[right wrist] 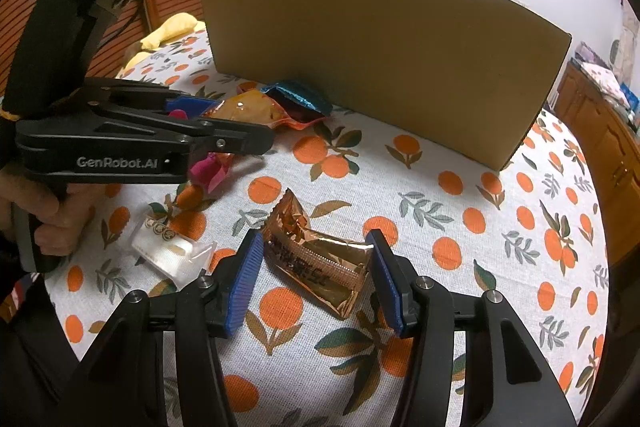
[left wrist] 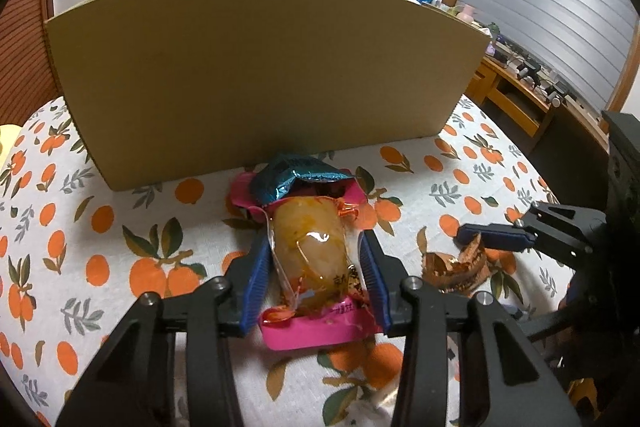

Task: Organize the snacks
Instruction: 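Grasp the pink-wrapped egg with the left tool while the right tool grasps the copper wrapper, then carry both snacks over the box and open both tools to drop them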

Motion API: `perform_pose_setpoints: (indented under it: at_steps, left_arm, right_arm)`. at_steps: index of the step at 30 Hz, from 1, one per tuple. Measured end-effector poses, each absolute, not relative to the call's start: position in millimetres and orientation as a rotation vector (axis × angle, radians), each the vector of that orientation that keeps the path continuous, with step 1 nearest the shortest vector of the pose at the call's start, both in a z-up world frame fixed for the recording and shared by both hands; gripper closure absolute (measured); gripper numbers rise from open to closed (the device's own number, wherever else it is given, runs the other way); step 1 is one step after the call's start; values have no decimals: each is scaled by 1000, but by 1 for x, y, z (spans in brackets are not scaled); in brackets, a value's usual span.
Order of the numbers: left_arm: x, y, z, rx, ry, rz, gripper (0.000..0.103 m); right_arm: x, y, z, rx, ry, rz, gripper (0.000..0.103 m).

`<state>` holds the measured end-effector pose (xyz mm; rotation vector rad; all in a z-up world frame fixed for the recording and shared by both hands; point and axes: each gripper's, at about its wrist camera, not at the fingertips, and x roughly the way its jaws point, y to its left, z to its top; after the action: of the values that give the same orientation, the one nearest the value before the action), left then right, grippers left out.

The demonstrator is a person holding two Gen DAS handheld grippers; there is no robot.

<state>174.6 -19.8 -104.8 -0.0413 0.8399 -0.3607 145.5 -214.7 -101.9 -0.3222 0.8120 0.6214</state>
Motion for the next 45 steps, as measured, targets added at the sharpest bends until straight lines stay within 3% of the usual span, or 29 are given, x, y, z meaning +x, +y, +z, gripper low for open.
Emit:
perform_pose_setpoints:
  at_steps: [17,26,29,34,45]
  left_arm:
    - [160,-16,-75,5,839,-340,62]
    - [167,-31,-58,167,896,-355,63]
    - [165,-31,-45,196,899,-363,62]
    - [161,-29,-31,225,899,-360,62]
    - [159,-32,-46,174,922,-387,62]
  right_arm:
    - [146,-216,-101,-322,812,620,49]
    - [146,-214,-100,-323,805,611,56]
    - [144,-212,-100,-325,799,613,66]
    - [147,-215,-100,-301,799,609,72]
    - [151,-225,-60,-205,719,638,74]
